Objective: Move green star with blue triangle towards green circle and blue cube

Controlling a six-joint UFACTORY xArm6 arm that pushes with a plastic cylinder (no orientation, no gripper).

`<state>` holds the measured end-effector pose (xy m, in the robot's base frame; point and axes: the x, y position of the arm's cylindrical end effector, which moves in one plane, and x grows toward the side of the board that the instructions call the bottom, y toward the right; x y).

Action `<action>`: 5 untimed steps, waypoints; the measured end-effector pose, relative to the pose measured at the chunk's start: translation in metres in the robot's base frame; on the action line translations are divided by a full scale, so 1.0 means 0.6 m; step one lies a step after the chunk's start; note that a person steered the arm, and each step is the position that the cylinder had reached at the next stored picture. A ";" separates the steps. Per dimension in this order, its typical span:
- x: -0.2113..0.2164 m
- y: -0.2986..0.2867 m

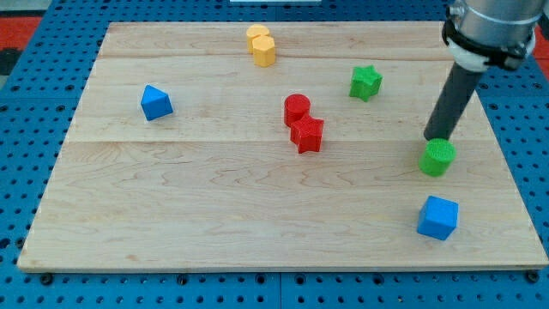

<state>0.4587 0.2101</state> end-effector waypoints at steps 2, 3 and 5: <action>-0.012 -0.020; -0.160 -0.008; -0.232 -0.158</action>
<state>0.3196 0.1154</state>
